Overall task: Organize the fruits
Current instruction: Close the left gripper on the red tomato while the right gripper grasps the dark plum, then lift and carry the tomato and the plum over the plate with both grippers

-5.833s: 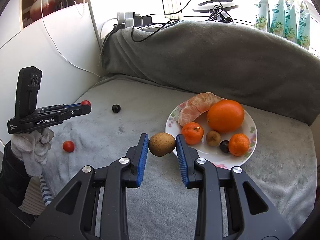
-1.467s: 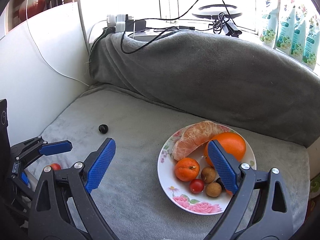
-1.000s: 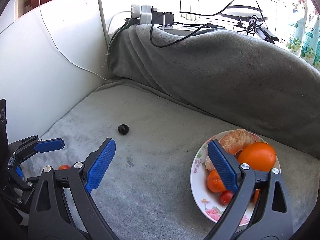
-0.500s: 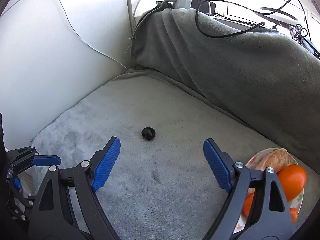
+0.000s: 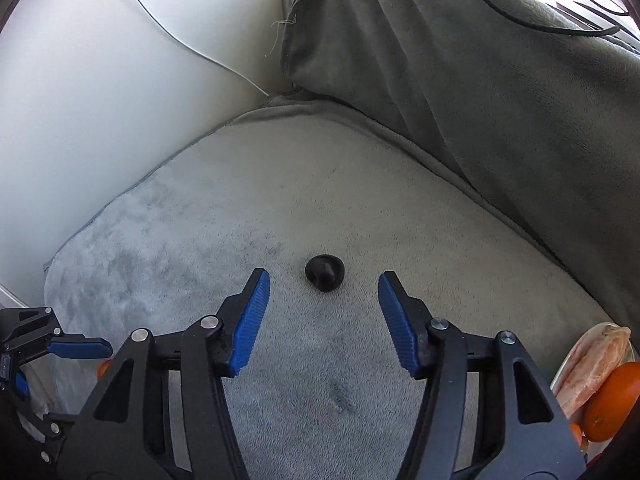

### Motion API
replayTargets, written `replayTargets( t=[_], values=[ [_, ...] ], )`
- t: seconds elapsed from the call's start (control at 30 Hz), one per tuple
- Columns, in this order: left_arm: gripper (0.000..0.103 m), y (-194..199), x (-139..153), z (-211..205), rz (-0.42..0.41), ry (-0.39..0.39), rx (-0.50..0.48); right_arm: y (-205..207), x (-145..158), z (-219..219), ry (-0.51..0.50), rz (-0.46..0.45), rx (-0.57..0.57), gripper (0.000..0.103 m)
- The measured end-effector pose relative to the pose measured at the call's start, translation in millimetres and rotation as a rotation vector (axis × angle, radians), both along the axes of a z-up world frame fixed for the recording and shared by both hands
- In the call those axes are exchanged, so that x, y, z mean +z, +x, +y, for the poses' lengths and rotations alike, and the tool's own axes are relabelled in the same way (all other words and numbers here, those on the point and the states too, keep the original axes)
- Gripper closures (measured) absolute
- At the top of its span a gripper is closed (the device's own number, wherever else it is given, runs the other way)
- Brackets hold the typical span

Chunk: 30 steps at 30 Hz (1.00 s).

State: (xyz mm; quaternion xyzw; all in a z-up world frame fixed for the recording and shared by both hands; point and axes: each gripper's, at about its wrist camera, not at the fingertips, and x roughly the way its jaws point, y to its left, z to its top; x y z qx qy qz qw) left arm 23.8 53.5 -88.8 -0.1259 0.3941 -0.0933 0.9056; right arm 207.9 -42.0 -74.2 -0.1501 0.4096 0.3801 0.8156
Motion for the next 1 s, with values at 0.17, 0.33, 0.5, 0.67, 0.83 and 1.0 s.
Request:
replayTargets(
  t=[0.17, 0.33, 0.5, 0.67, 0.83, 1.0],
  values=[
    [0.049, 3, -5, 1, 0.015, 0.004, 0.008, 6, -7, 8, -0.004, 0.019, 0.003, 0.057],
    [0.059, 6, -10, 4, 0.027, -0.006, 0.017, 8, -14, 16, -0.025, 0.023, 0.004, 0.061],
    [0.067, 7, -12, 4, 0.031, 0.0, 0.021, 12, -20, 19, -0.037, 0.039, -0.003, 0.063],
    [0.073, 8, -13, 8, 0.031, -0.005, 0.026, 15, -25, 19, -0.046, 0.048, -0.023, 0.074],
    [0.073, 7, -12, 8, 0.029, -0.008, 0.027, 15, -24, 18, -0.032, 0.044, -0.033, 0.077],
    [0.073, 5, -11, 9, 0.025, -0.012, 0.027, 12, -16, 9, -0.005, 0.032, -0.05, 0.077]
  ],
)
